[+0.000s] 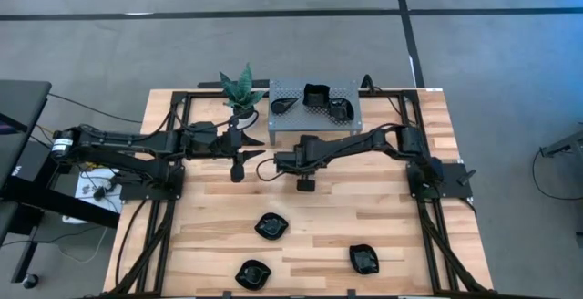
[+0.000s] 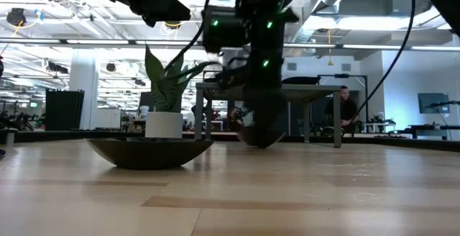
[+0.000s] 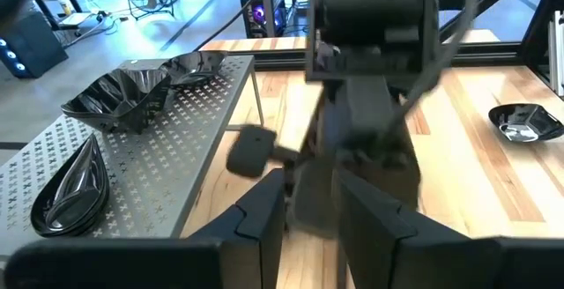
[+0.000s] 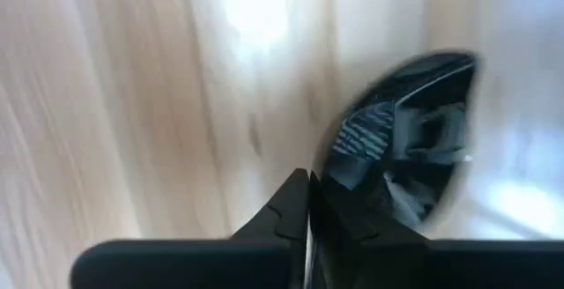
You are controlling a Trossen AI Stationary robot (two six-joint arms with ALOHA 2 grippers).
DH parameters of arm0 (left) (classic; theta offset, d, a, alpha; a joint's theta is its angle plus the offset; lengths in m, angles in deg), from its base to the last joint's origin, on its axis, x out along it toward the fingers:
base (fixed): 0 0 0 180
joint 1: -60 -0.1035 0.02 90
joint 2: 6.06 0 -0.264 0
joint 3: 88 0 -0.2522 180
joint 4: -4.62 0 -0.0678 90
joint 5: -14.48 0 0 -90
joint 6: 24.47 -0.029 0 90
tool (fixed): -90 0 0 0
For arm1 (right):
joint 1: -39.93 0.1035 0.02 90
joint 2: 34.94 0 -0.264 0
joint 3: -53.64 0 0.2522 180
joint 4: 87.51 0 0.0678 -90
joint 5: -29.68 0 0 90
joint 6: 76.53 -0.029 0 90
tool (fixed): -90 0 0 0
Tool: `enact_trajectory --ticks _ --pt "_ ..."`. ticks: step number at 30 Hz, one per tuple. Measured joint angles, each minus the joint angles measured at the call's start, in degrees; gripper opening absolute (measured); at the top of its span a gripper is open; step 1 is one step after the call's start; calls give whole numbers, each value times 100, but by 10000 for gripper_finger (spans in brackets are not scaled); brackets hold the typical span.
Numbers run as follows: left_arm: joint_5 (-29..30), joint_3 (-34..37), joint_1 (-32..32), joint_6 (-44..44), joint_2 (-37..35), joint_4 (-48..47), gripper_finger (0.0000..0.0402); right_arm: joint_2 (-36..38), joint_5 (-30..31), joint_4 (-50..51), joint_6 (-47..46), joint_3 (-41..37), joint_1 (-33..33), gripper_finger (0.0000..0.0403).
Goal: Pick & Place Mini shaped plates
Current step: Stack the leaf-shaped plate on top of the leaf-shaped plate on the shelf
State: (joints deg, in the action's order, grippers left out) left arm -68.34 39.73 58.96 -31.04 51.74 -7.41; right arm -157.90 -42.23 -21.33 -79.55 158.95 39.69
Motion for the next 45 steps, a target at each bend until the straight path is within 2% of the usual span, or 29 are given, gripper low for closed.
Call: enact_trajectory --ticks 5,10,15,21,25,34,45 --pt "0 -2 -2 0 0 6 99 554 148 955 -105 -1 23 6" --pt "0 -2 0 0 0 4 99 1574 166 1856 -684 -2 46 7" --pt "0 -2 -2 0 0 6 99 2604 263 1922 -600 -2 99 3" --pt "0 -2 -2 0 0 13 99 3280 528 2065 58 0 38 2" --pt "0 -2 -2 0 0 35 99 3411 765 2062 340 0 -185 3" --pt "1 -7 -1 0 0 72 99 3230 773 2195 314 -170 -939 1" --pt "2 -7 0 0 2 92 99 3166 747 1563 919 -581 -1220 5"
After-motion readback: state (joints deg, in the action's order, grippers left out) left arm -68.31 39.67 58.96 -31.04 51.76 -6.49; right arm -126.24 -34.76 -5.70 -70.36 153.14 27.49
